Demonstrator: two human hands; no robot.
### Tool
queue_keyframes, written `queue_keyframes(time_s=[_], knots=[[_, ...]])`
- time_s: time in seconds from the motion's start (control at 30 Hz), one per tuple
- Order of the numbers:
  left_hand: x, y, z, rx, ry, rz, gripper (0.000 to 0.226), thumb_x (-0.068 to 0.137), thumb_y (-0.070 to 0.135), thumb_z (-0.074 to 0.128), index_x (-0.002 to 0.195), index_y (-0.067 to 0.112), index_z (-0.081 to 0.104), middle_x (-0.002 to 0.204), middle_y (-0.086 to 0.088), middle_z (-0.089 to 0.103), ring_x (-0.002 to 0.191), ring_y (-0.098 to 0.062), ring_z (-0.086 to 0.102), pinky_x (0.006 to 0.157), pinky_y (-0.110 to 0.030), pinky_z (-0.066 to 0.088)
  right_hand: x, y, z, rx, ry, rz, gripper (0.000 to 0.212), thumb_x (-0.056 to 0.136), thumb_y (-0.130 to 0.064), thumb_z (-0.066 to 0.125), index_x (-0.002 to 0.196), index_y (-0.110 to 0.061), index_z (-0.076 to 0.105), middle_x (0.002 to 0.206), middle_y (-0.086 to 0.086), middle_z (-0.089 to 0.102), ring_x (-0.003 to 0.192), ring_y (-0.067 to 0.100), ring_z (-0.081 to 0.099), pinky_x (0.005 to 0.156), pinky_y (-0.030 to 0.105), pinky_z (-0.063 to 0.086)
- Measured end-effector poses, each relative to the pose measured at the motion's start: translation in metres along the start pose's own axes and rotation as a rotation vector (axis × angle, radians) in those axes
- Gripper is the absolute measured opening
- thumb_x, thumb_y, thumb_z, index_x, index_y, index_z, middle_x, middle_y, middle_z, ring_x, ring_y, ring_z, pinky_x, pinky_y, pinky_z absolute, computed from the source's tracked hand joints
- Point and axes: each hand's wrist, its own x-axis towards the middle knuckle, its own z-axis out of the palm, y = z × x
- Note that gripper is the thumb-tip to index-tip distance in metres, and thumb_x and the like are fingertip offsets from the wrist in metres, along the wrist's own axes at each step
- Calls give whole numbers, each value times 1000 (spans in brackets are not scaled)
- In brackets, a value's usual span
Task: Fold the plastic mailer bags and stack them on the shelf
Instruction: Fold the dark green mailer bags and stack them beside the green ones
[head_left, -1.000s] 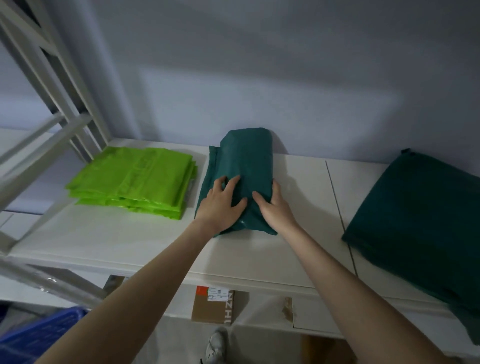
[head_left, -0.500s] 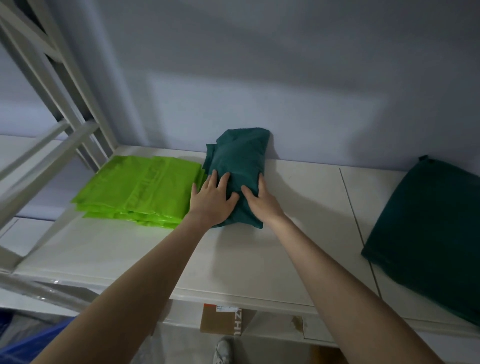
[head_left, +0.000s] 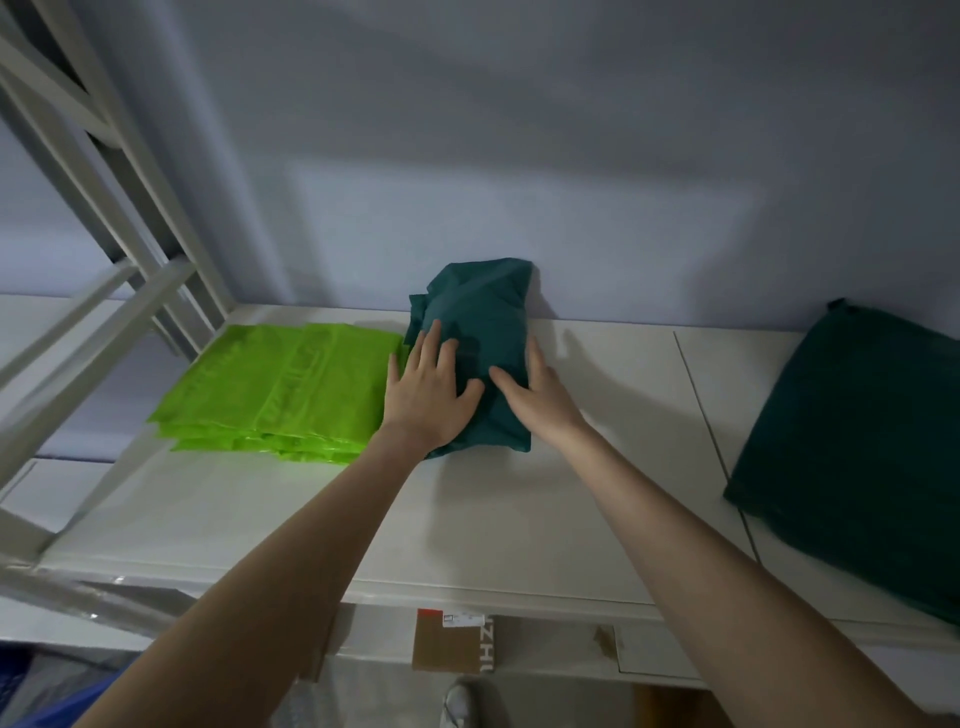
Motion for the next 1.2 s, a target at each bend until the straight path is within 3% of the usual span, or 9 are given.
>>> queue_keyframes(time_s=[0.1,0.2,0.4,0.7,0.93,1.2], knots=[[-2,13,-3,7,15,53,60,94,43,34,148,19,18,159,-1,-1,147,-18,-1,118,-48,0,-12,-1,-15,-50,42,-5,81,87,-55,48,149,-32,1,153,7,23,136,27,33,108,40,33],[-5,29,-5,13,22,110,61,96,44,31,150,20,14,159,-1,-2,146,-17,-4,117,-46,-2,-20,6,-33,-102,114,-71,78,91,-49,48,150,-27,3,155,6,20,141,25,24,110,39,28],[-20,82,-5,6,10,197,63,96,47,26,151,20,10,159,1,-4,146,-15,-8,116,-44,-6,-57,24,-86,-105,241,-152,72,93,-43,48,150,-26,7,154,4,24,141,22,25,110,37,27],[-48,181,-1,0,-28,367,62,97,50,21,151,24,2,159,1,-9,146,-16,-10,117,-43,-6,-123,64,-186,-136,409,-116,65,95,-42,45,150,-20,17,155,3,24,141,21,24,113,36,24],[-56,246,20,23,-69,458,62,97,52,20,150,26,1,159,-1,-9,146,-20,-9,116,-42,-6,-172,117,-259,-146,527,14,65,94,-40,48,149,-20,19,155,4,23,141,23,26,115,42,25],[-50,286,64,-12,-233,473,65,96,50,31,150,24,9,158,-9,4,146,-26,6,117,-41,7,-198,188,-306,-160,593,231,68,94,-38,48,150,-17,17,155,6,20,142,25,21,115,38,21]])
